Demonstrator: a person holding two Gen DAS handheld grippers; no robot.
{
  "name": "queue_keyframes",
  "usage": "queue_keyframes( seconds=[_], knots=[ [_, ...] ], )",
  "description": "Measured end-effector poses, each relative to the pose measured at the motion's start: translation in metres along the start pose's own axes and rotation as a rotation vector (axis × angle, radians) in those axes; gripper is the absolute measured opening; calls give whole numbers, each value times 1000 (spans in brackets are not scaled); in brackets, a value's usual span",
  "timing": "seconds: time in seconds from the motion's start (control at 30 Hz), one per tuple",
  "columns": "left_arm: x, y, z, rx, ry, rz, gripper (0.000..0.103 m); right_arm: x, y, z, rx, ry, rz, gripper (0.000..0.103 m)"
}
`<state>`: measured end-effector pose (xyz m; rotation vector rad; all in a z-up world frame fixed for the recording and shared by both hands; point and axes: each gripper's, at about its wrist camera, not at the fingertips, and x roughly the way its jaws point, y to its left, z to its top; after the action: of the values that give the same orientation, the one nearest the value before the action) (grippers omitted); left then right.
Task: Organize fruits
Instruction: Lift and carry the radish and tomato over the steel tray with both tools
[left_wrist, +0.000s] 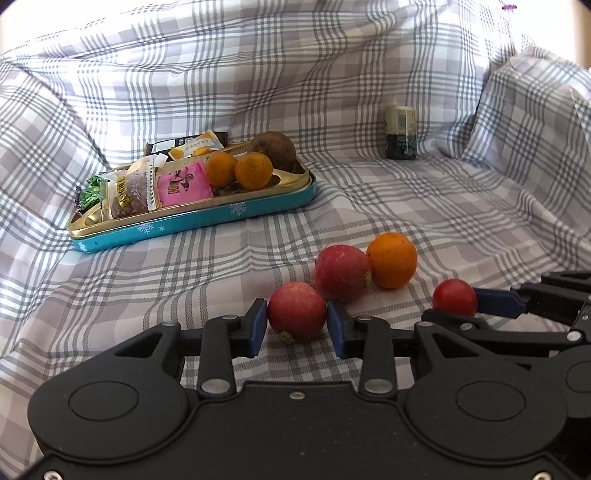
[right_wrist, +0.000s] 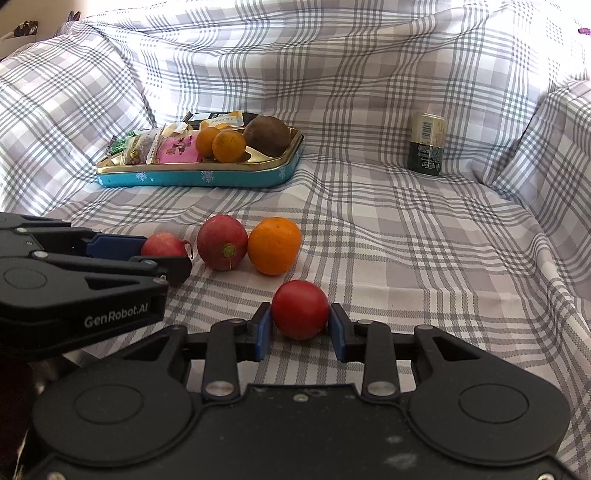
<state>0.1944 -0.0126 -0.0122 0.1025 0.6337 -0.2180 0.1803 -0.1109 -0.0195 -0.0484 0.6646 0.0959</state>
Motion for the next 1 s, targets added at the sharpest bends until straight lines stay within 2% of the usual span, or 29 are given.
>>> queue_keyframes(
  seconds=[0.13, 0.23, 0.5, 0.77, 1.0],
  knots=[
    [-12, 1, 0, -18, -64, 0, 44, -3, 0, -1, -1, -13, -13, 33],
    [-21, 5, 3, -49, -90, -16, 44, -10, -3, 0, 13, -55, -34, 33],
    [-75, 11, 0, -78, -170, 42, 44, -48, -13, 0, 62, -188, -18, 33],
    [-132, 17, -31, -108, -175, 78, 44, -100, -12, -24, 49, -257, 9, 33],
    [-155, 20, -61, -181, -146, 84, 44, -140, -3, -55, 14, -273, 33, 33]
  ],
)
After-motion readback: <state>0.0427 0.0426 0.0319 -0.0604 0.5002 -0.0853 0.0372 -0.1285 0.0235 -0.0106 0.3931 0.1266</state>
